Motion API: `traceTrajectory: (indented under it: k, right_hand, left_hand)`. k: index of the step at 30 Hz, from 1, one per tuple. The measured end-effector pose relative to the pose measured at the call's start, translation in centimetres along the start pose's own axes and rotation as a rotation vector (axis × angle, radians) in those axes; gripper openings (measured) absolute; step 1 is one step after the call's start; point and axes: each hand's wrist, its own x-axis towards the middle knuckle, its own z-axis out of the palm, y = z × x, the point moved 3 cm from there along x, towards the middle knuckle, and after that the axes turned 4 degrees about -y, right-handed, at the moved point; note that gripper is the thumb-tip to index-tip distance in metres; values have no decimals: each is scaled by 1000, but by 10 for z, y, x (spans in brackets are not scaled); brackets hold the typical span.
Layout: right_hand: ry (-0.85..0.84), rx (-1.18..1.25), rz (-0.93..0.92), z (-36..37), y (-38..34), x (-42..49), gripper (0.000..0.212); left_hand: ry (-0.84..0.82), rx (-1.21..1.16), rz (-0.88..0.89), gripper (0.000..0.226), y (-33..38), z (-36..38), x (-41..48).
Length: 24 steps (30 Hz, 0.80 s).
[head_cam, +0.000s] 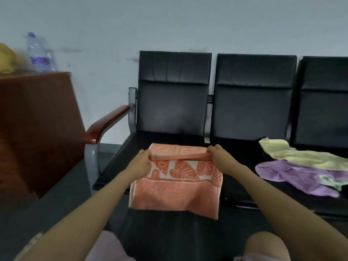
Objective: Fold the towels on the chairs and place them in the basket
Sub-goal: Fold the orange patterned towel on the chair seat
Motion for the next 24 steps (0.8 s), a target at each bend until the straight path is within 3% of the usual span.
traceTrajectory:
  k: [6,9,15,18,24]
  right_hand:
    - [80,154,73,8,31,60,28]
    - [132,159,70,-8,40,114,26]
    - [-96,151,38,14,71,220,31]
    - [-187,98,33,55,90,254,22]
    - [-194,31,-2,109,111,278,27]
  left_hand:
    - [-24,-153,37,4,-6,3,72]
    - [5,-146,21,13,-4,-13,132]
    - [-51,51,-68,20,-33,9,246]
    - [-116,103,-129,19,-66,47,277]
    - [-80,173,-216,24,-98,93,289]
